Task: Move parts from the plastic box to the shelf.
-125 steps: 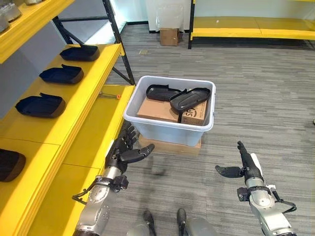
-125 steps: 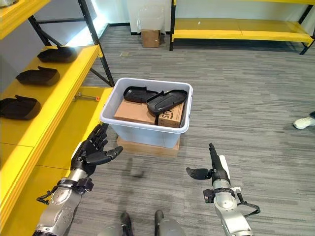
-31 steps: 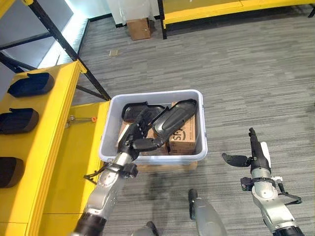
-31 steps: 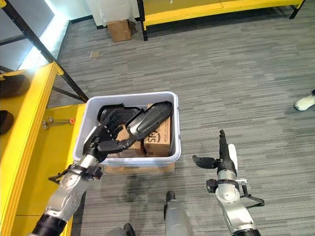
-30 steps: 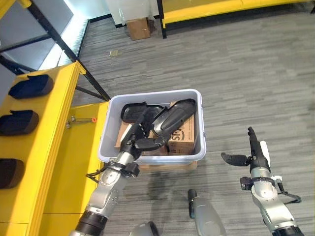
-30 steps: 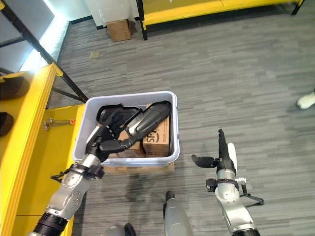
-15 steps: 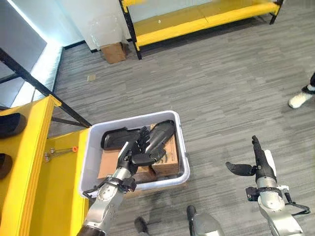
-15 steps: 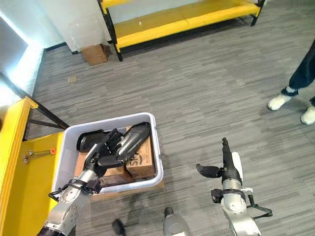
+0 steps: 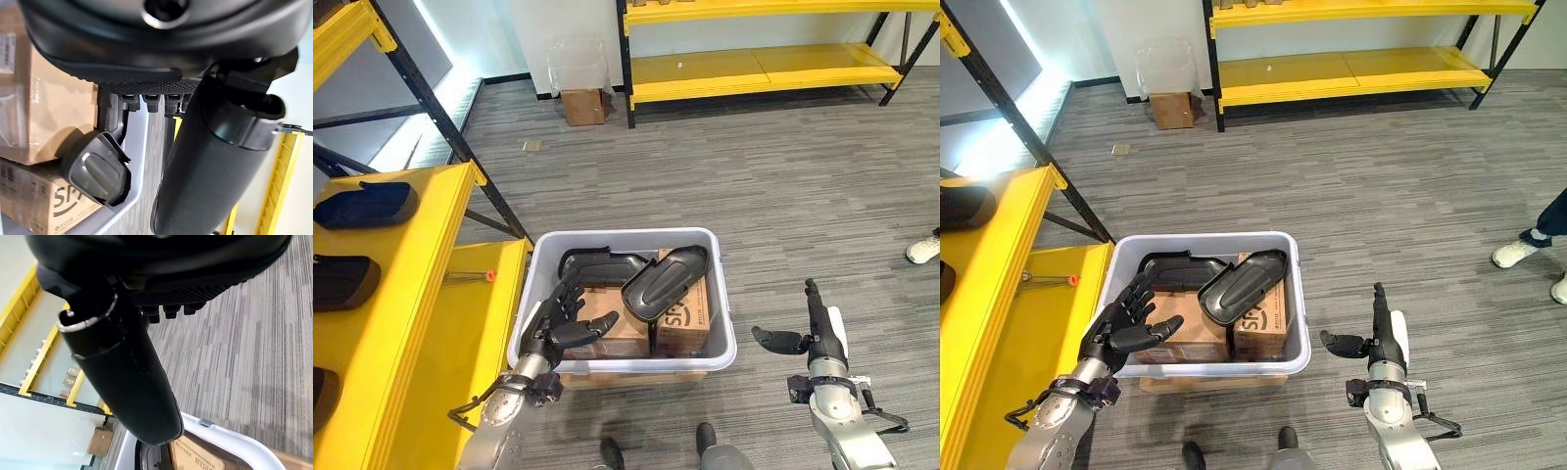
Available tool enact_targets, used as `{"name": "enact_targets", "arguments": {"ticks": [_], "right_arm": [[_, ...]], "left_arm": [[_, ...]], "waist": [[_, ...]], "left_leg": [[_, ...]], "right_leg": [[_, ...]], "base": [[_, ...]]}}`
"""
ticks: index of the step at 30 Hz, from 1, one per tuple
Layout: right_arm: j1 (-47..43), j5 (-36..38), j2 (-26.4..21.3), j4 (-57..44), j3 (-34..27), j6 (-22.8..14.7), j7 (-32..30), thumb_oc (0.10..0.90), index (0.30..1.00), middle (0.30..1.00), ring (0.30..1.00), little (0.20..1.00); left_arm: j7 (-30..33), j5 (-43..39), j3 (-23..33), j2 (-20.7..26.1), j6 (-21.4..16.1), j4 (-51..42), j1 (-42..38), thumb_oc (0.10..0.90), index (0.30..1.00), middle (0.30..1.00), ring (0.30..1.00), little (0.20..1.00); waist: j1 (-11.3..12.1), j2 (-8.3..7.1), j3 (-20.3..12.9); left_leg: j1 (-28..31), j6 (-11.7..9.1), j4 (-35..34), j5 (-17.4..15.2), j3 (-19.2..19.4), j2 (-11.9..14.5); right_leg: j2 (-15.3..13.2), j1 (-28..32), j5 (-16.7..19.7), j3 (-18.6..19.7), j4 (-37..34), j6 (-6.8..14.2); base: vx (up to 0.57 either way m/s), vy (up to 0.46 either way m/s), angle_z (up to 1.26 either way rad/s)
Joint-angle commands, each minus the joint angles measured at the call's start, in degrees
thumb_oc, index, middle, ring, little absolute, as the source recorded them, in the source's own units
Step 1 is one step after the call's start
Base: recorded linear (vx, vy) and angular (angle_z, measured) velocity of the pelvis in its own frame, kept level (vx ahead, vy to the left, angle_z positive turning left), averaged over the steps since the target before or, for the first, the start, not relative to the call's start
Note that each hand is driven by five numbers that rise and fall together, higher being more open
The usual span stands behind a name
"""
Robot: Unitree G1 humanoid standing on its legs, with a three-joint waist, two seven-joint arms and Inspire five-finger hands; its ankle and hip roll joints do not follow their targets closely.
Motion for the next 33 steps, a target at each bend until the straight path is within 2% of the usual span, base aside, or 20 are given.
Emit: {"name": "enact_targets", "arguments": {"ticks": [1, 9, 11, 12, 14, 15, 16, 17, 18, 19, 22, 25, 31, 33], "right_arm": [[-7.68, -2.41, -3.84, -6.12, -3.58, -2.97, -5.11, 0.900, 1.000, 1.000, 1.000, 1.000], [-15.73, -2.61, -6.28, -9.21, -2.83, -0.60, -7.53, 0.900, 1.000, 1.000, 1.000, 1.000], [-19.65, -1.68, -6.75, -10.11, -2.30, 0.32, -8.12, 0.900, 1.000, 1.000, 1.000, 1.000], [-21.51, -1.34, -6.58, -10.23, -1.73, 0.98, -7.53, 0.900, 1.000, 1.000, 1.000, 1.000], [-26.97, -1.27, -5.27, -9.74, 0.63, 2.67, -4.85, 0.900, 1.000, 1.000, 1.000, 1.000], [-31.77, -0.96, -3.72, -9.08, 3.08, 4.38, -4.31, 0.900, 1.000, 1.000, 1.000, 1.000], [-33.50, -0.18, -3.63, -8.83, 3.99, 5.08, -5.08, 0.900, 1.000, 1.000, 1.000, 1.000], [-32.89, 1.50, -5.42, -9.62, 3.70, 6.88, -8.38, 0.900, 1.000, 1.000, 1.000, 1.000], [-32.20, 1.95, -5.82, -9.75, 3.43, 6.60, -9.49, 0.900, 1.000, 1.000, 1.000, 1.000], [-26.95, 2.05, -5.20, -10.96, 1.72, 4.81, -7.32, 0.900, 1.000, 1.000, 1.000, 1.000], [-22.79, -0.86, -2.13, -12.70, 5.46, 4.72, -4.80, 0.900, 1.000, 1.000, 1.000, 1.000], [-21.99, -1.42, -1.90, -12.36, 7.19, 4.87, -4.69, 0.900, 1.000, 1.000, 1.000, 1.000], [-22.78, -2.22, -1.18, -11.11, 8.34, 6.60, -5.44, 0.900, 1.000, 1.000, 1.000, 1.000], [-22.95, -2.43, -0.68, -11.19, 8.48, 7.29, -5.62, 0.900, 1.000, 1.000, 1.000, 1.000]], "left_arm": [[0.01, 0.70, 3.44, 1.72, -3.18, -6.68, -5.13, 0.900, 1.000, 1.000, 1.000, 1.000], [-0.38, 0.97, 2.69, 1.78, -2.03, -7.61, -6.00, 0.900, 1.000, 1.000, 1.000, 1.000], [-0.62, 1.06, 1.83, 1.97, -1.31, -7.21, -6.76, 0.900, 1.000, 1.000, 1.000, 1.000], [-0.22, 0.88, 2.14, 1.91, -1.11, -7.27, -6.40, 0.900, 1.000, 1.000, 1.000, 1.000], [2.42, 1.47, 3.23, 1.73, -1.36, -7.87, -4.74, 0.900, 1.000, 1.000, 1.000, 1.000], [4.06, 1.57, 4.02, 2.01, -1.44, -9.24, -3.09, 0.900, 1.000, 1.000, 1.000, 1.000], [4.01, 2.00, 4.38, 2.26, -1.17, -9.84, -2.63, 0.900, 1.000, 1.000, 1.000, 1.000], [1.33, 1.41, 3.14, 2.66, -0.47, -9.08, -4.04, 0.900, 1.000, 1.000, 1.000, 1.000], [0.27, 1.50, 2.59, 2.67, -0.47, -8.69, -4.64, 0.900, 1.000, 1.000, 1.000, 1.000], [-1.52, 1.15, 1.64, 2.18, -1.38, -5.86, -6.59, 0.900, 1.000, 1.000, 1.000, 1.000], [0.01, 1.21, 1.10, -0.25, -0.77, -5.76, -6.98, 0.900, 1.000, 1.000, 1.000, 1.000], [0.70, 1.02, 0.35, -0.32, -1.41, -5.43, -7.40, 0.900, 1.000, 1.000, 1.000, 1.000], [0.26, 1.76, -0.56, -0.58, -0.43, -5.05, -8.53, 0.900, 1.000, 1.000, 1.000, 1.000], [-0.15, 1.62, -0.88, -0.52, 0.55, -5.59, -8.55, 0.900, 1.000, 1.000, 1.000, 1.000]], "waist": [[0.92, -0.66, -4.03], [4.01, -1.62, -4.36], [5.49, -2.26, -4.54], [6.23, -2.43, -4.48], [8.59, -2.60, -4.00], [10.74, -2.69, -3.33], [11.27, -2.53, -3.29], [9.49, -2.40, -3.53], [8.82, -2.29, -3.76], [6.65, -1.79, -5.05], [5.14, -1.27, -5.75], [4.79, -1.28, -5.91], [4.55, -1.60, -6.59], [4.79, -1.71, -6.48]], "left_leg": [[1.65, -1.83, 1.04, -2.87, -0.39, 5.42], [0.21, -0.48, 4.03, -5.21, -3.07, 3.68], [-0.29, 0.47, 5.40, -6.24, -2.42, 2.71], [-0.06, 0.58, 5.50, -6.32, -1.11, 2.66], [1.26, 0.15, 5.41, -6.56, 3.17, 3.14], [2.85, 0.06, 4.76, -6.73, 6.60, 3.21], [3.70, 0.06, 4.23, -7.78, 6.31, 2.98], [1.86, 1.51, 2.68, -6.35, 0.16, 0.81], [1.38, 1.62, 2.34, -6.02, -1.65, 0.35], [0.50, 1.16, 1.22, -5.36, -5.24, -0.71], [1.77, 0.31, 0.78, -5.10, -4.50, 0.14], [2.18, 0.39, 0.81, -5.19, -4.34, 0.10], [2.97, 1.50, 0.29, -6.10, -3.85, -1.42], [3.04, 2.18, 0.14, -6.30, -3.04, -2.13]], "right_leg": [[-5.71, -2.85, -2.35, 0.87, 4.82, 4.51], [-7.23, -2.77, -2.29, 1.58, 5.65, 5.41], [-8.16, -2.50, -1.96, 0.09, 6.15, 5.78], [-8.31, -2.78, -1.59, -2.05, 6.36, 5.76], [-8.90, -3.29, -0.46, -10.34, 7.09, 5.70], [-9.45, -4.83, 0.55, -16.51, 8.92, 5.41], [-8.38, -4.60, -1.11, -16.93, 9.31, 5.69], [-3.43, -6.03, -2.51, -6.93, 8.50, 3.71], [-2.35, -5.98, -3.11, -4.43, 8.48, 3.21], [-0.13, -4.96, -3.11, 0.75, 5.86, 1.78], [0.48, -3.27, -2.97, 1.78, 3.74, 1.06], [0.49, -2.61, -3.41, 1.99, 4.16, 0.97], [-0.91, -2.71, -2.01, 2.51, 3.74, 2.55], [-1.42, -3.47, -1.47, 1.46, 4.34, 3.29]], "base": [[0.12, 0.099, -0.02], [0.12, 0.131, -0.01], [0.15, 0.199, 0.02], [0.10, 0.144, -0.01], [0.04, 0.068, -0.58], [0.08, 0.000, -1.35], [0.09, -0.103, -2.09], [0.09, -0.133, 0.23], [0.05, -0.246, 1.11], [0.08, -0.184, 3.09], [0.09, -0.047, 0.81], [0.05, 0.104, -0.41], [0.03, 0.175, -0.01], [0.01, 0.160, -0.01]]}}
